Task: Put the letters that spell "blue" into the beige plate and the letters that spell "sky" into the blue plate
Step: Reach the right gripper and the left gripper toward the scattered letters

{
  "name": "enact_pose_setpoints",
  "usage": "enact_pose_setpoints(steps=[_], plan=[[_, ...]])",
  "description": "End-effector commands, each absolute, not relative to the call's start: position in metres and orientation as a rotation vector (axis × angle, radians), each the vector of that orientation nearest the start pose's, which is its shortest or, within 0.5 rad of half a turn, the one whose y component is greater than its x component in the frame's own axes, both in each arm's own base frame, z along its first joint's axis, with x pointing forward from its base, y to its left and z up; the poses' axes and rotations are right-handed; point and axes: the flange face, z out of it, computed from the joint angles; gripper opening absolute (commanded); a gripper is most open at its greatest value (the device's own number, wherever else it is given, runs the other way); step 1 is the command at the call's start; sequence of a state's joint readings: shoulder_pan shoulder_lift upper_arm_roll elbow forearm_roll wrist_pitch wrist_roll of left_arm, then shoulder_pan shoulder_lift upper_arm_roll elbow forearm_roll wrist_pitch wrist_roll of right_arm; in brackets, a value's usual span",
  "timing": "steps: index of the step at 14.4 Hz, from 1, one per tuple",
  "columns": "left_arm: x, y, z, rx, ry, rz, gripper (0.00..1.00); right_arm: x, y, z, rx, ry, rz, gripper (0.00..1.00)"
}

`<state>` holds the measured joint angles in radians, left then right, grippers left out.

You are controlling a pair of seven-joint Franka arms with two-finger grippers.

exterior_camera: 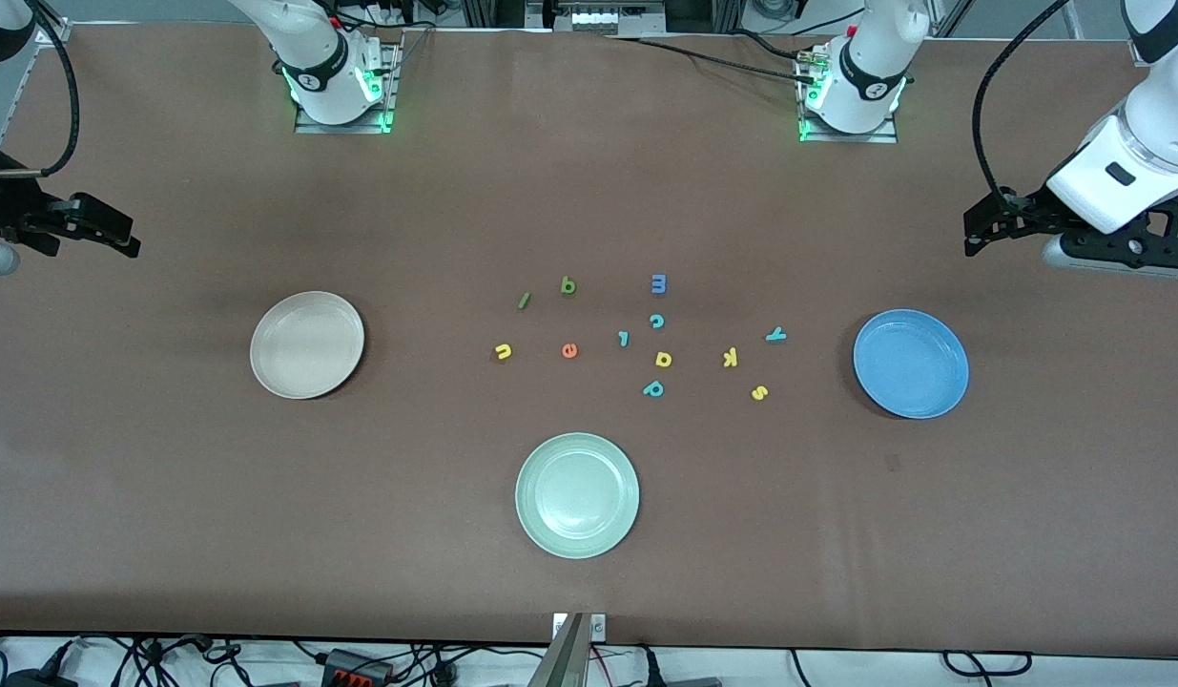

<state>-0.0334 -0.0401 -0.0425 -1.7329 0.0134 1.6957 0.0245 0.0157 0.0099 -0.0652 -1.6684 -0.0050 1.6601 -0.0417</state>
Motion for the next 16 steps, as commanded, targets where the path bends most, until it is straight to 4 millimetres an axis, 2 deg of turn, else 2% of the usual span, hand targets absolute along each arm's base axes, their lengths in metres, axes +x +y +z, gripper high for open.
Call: enact_pose_setpoints(steps=[1,3,10,14,15,16], plan=[[0.549,-0.042,0.586,-3.131,0.171,0.002,1.00,0.559,-0.027,0.584,-3.158,0.007,0.020,1.00],[0.549,-0.043,0.591,-3.131,0.171,-0.010,1.00,0.558,-0.029,0.584,-3.157,0.012,0.025,1.00],[0.546,-0.043,0.586,-3.131,0.171,0.055,1.00,0.557,-0.028,0.587,-3.157,0.003,0.021,1.00],[0.549,-0.045,0.564,-3.132,0.197,0.188,1.00,0.553,-0.028,0.587,-3.156,0.010,0.062,1.00],[0.548,-0.049,0.560,-3.129,0.213,0.214,1.00,0.553,-0.028,0.587,-3.156,0.013,0.062,1.00],[0.551,-0.063,0.548,-3.124,0.256,0.248,1.00,0.553,-0.028,0.587,-3.156,0.013,0.059,1.00]])
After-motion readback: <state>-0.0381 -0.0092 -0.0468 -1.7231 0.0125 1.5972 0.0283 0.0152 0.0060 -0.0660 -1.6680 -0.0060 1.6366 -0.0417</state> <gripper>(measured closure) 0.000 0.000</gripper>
